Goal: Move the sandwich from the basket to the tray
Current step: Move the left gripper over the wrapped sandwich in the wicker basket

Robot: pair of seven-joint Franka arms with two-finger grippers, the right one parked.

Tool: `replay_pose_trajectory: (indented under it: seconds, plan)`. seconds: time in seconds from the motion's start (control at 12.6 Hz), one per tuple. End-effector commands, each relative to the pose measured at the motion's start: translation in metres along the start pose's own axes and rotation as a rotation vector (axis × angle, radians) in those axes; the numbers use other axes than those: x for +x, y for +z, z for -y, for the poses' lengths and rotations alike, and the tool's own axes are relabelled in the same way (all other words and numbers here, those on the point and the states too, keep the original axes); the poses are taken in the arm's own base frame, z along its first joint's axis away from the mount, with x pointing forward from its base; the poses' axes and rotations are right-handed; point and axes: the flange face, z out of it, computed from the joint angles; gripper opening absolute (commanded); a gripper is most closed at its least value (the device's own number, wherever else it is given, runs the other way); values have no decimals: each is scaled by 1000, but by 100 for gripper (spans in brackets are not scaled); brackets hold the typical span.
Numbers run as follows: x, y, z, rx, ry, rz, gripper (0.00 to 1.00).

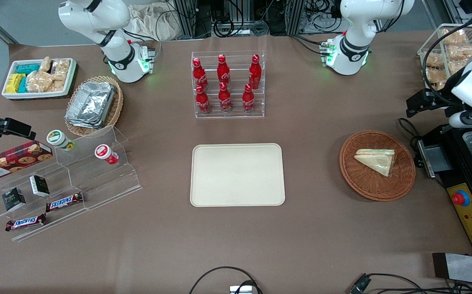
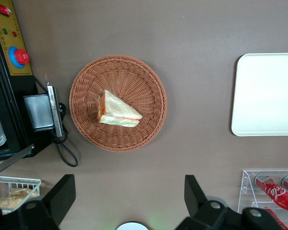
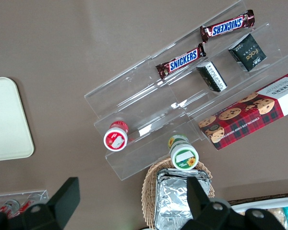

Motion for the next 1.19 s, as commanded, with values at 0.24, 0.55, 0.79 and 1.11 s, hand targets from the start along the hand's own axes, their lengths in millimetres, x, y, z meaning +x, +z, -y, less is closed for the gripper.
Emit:
replay_pose_trajectory:
  seconds: [0.24,0.55,0.79,1.11]
  plan:
    - [13,0,3,1,-25,-23,100]
    - [41,48,11,103,-124,32,100]
    - [49,88,16,65,-266,75,100]
    - [41,148,31,46,-421,40,100]
